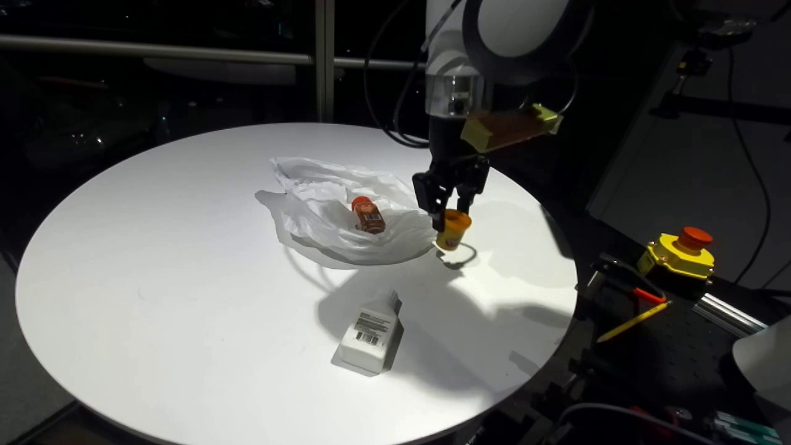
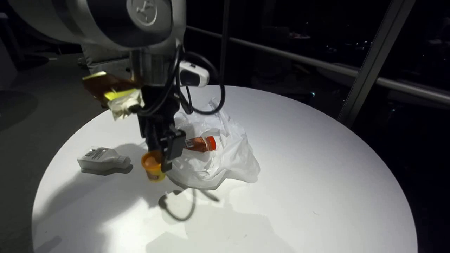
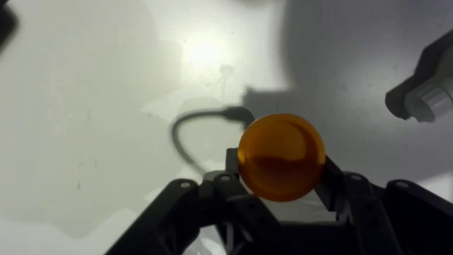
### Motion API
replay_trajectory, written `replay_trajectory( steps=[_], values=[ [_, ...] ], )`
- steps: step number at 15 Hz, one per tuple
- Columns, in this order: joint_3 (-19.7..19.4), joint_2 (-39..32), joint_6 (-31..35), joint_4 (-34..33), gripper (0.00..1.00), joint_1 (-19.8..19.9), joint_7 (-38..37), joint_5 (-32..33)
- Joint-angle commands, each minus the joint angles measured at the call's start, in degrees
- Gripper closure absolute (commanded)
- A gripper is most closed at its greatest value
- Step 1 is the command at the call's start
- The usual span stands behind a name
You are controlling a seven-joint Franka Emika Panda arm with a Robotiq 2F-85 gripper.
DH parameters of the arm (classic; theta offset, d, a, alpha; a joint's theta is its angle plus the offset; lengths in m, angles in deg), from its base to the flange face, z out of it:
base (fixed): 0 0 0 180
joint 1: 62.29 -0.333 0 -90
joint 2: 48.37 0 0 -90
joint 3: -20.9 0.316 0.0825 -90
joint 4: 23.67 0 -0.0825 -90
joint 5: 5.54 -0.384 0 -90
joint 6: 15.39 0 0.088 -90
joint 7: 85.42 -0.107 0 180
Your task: Put the bottles in the white plastic bag
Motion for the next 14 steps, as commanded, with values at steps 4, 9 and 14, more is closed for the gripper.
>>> replay_trajectory(
  steps=[4, 9, 14],
  values=[
    [-0.01, -3.79, 0.71, -15.45, 0.73, -3.25, -11.19, 8.26],
    [-3.59, -14.16, -1.16, -25.15, 0.73, -8.35, -22.52, 18.01],
    [-7.34, -19.11, -0.6, -28.7, 0.73, -11.23, -28.75, 20.02]
  ],
)
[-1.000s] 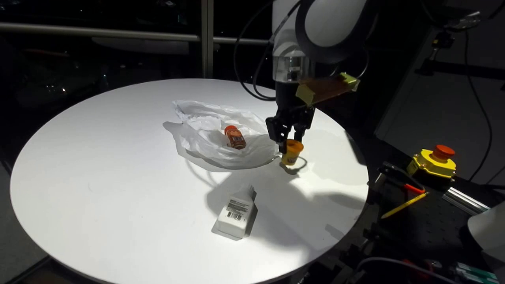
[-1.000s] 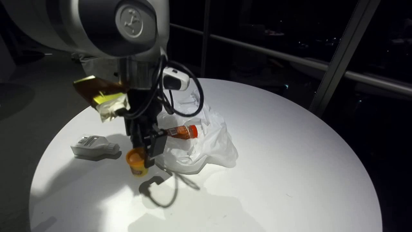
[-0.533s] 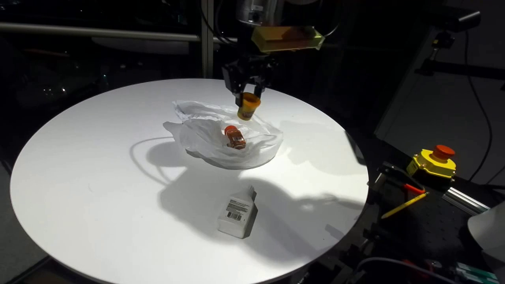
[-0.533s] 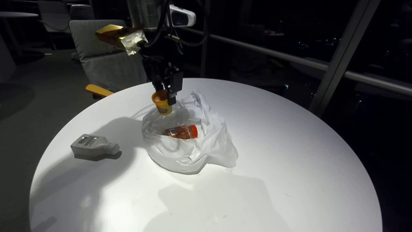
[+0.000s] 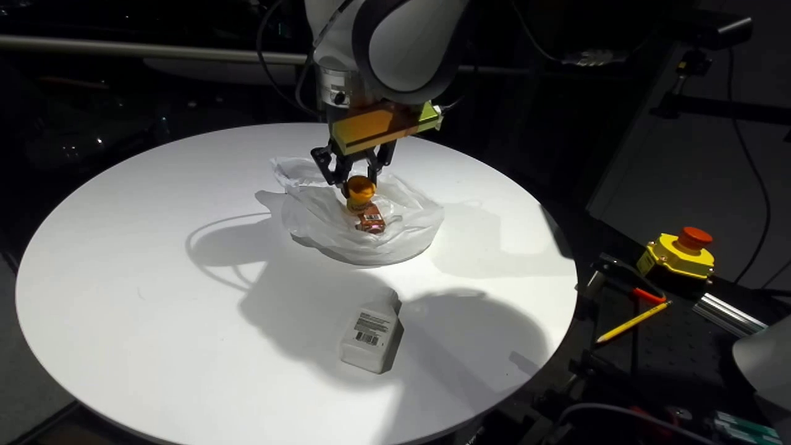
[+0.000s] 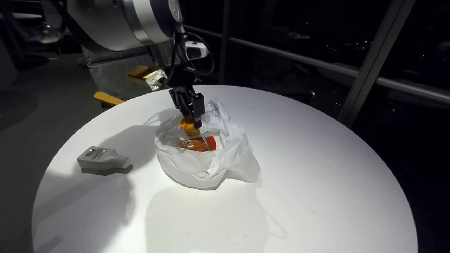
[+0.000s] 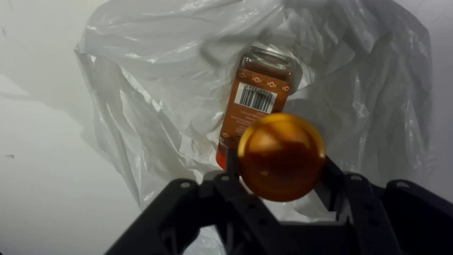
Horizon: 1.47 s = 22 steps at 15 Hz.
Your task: Put the bottles in the white plastic bag
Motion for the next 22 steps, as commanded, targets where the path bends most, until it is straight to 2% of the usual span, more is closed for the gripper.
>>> replay_trajectory(
  steps=[1, 8, 12, 17, 18, 19, 22],
  values=[
    [-2.44, -2.55, -0.59, -3.53, 0.73, -1.75, -3.99, 1.43],
    [-0.88, -6.13, -0.29, -7.46, 0.73, -0.86, -3.91, -1.36],
    [-3.58, -9.74, -2.04, -10.08, 0.73, -3.01, -6.29, 0.97],
    [-5.23, -10.31, -3.42, -9.48, 0.73, -2.6, -6.21, 1.12],
    [-4.95, -10.06, -3.48, -9.21, 0.36, -2.07, -5.56, 0.74],
    [-4.16, -8.7, -2.56, -7.92, 0.22, -1.09, -4.71, -0.14],
    [-3.77, -3.41, -1.59, -3.79, 0.0, -0.2, -4.05, -0.69]
  ],
)
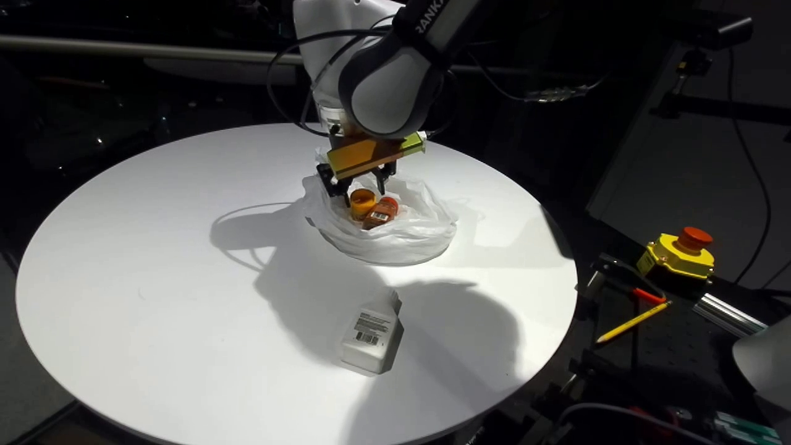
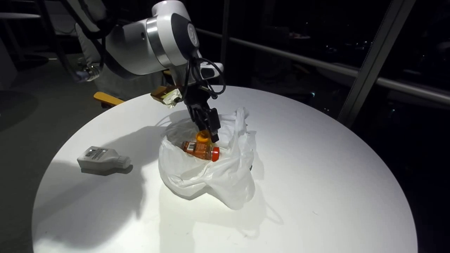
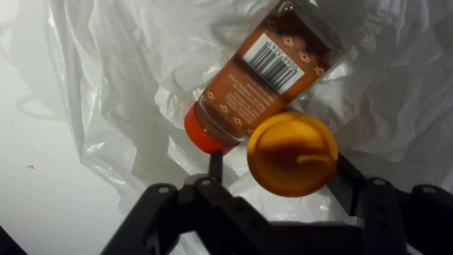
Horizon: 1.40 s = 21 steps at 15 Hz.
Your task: Put the bottles in the white plastic bag
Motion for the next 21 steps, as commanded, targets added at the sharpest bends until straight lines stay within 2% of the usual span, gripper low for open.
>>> replay_trajectory(
  steps=[1, 2, 3, 4, 9, 11, 13, 14, 21],
  values=[
    [1.1, 9.18, 0.72, 6.65, 0.0, 1.4, 1.36, -1.57],
    [2.3, 11.83, -0.13, 8.38, 0.0, 2.31, 2.9, -2.7],
    [5.55, 15.36, -1.96, 10.82, 0.0, 4.66, 7.75, -5.74],
    [7.22, 18.26, -1.34, 13.38, 0.0, 5.61, 9.97, -8.02],
    [15.65, 28.02, -2.99, 24.19, 0.0, 10.26, 22.86, -25.34],
    [17.57, 28.6, -4.13, 26.92, 0.0, 10.6, 26.49, -31.88],
    [18.0, 27.8, 1.08, 30.45, 0.0, 9.27, 24.95, -34.9],
    [19.0, 27.69, 1.08, 31.63, 0.0, 9.23, 25.59, -37.54],
    [27.8, 24.28, 10.72, 36.61, 0.0, 8.25, 29.68, -56.66]
  ],
)
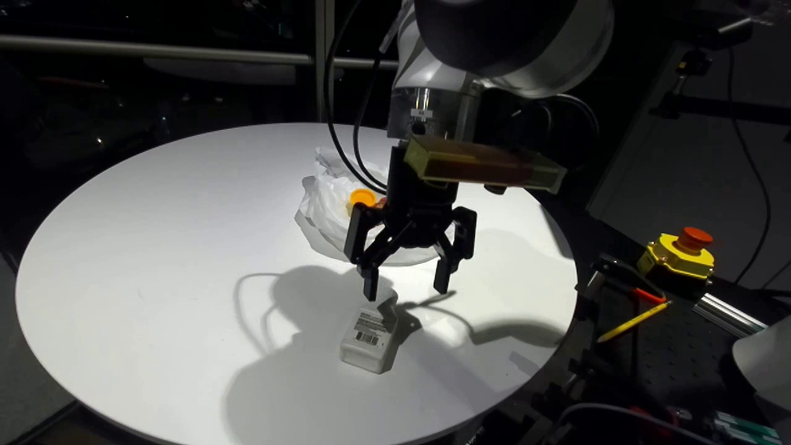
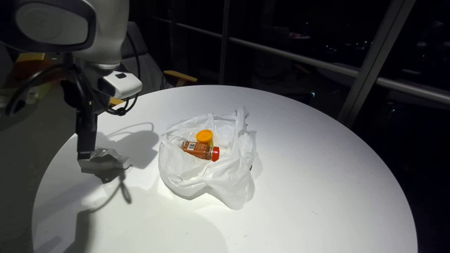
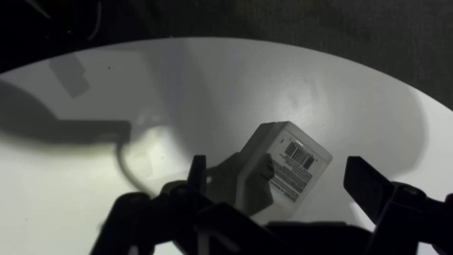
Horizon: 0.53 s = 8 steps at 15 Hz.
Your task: Put the bottles in the white plastic bag
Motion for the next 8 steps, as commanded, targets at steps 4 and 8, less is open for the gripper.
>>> replay_trajectory(
  steps=[4, 8],
  values=[
    [6.0, -5.36, 12.55, -0.15, 0.0, -2.51, 3.64, -13.65],
    [6.36, -10.67, 22.11, -1.92, 0.0, -5.43, 2.78, -15.36]
  ],
)
